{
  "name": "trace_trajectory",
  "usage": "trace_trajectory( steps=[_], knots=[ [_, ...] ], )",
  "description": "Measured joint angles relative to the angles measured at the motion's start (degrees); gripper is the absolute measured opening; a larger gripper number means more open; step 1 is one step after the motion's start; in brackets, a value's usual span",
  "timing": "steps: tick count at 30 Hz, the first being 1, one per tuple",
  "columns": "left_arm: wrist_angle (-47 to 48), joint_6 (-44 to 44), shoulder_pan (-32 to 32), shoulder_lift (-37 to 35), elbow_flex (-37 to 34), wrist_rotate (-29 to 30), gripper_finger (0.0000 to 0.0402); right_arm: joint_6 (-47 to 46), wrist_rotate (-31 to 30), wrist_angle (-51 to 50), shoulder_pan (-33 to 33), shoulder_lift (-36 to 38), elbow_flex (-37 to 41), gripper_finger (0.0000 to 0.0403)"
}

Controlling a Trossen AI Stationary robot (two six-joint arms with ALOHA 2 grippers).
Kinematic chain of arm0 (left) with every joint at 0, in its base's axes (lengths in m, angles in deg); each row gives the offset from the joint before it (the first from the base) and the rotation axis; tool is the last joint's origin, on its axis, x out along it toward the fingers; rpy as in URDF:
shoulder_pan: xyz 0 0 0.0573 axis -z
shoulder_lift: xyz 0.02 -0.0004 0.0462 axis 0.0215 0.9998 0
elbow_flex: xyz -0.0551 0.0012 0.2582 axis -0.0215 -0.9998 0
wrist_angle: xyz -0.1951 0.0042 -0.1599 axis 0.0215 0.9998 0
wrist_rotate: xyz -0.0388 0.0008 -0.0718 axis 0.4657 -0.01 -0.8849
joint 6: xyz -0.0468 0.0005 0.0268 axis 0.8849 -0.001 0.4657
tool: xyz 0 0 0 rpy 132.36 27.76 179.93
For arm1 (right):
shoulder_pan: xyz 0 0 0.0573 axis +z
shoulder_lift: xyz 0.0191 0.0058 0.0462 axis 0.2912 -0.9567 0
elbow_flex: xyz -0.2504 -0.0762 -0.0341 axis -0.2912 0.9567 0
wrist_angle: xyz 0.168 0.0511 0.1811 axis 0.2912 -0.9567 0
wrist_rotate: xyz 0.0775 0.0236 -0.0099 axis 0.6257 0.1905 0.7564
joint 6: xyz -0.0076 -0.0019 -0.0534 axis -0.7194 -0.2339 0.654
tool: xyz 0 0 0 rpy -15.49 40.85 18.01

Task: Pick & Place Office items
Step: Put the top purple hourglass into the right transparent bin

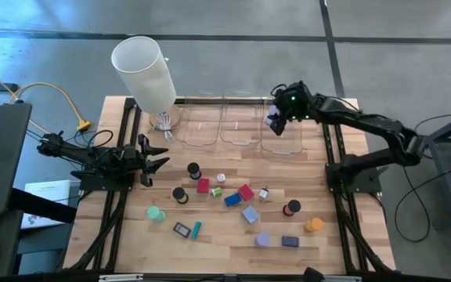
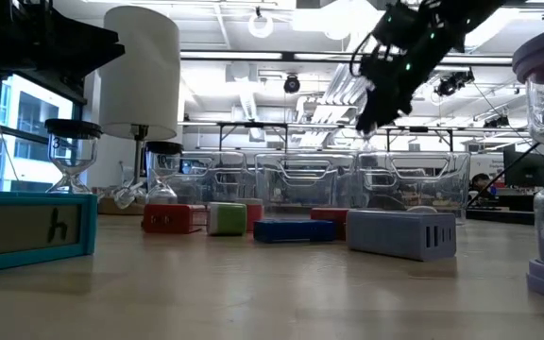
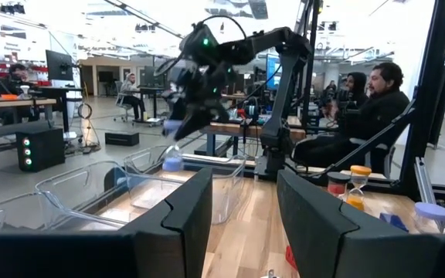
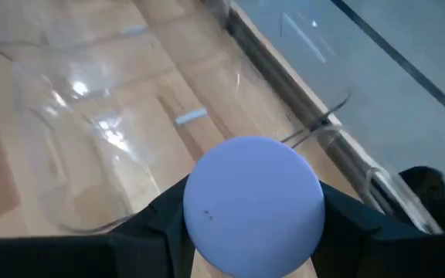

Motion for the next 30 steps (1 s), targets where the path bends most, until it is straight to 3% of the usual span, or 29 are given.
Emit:
trace_trajectory(
  steps=[4, 15, 24, 30],
  knots=[
    [0.0, 0.0, 0.0, 0.0, 0.0, 0.0, 0.0143, 0.6, -5.5, 6.0, 0.2, -3.6, 1.2, 0.0177],
    [0.0, 0.0, 0.0, 0.0, 0.0, 0.0, 0.0143, -3.9, -8.3, 9.2, -2.5, -15.1, 1.3, 0.0177],
    [0.0, -1.5, 0.0, 0.0, 0.0, 0.1, 0.0143, -6.4, -11.1, 11.3, -3.0, -16.2, 1.3, 0.0181],
    [0.0, -1.5, 0.0, 0.0, 0.0, 0.1, 0.0143, -6.5, -10.3, 10.5, -3.5, -17.2, 1.2, 0.021]
  ],
)
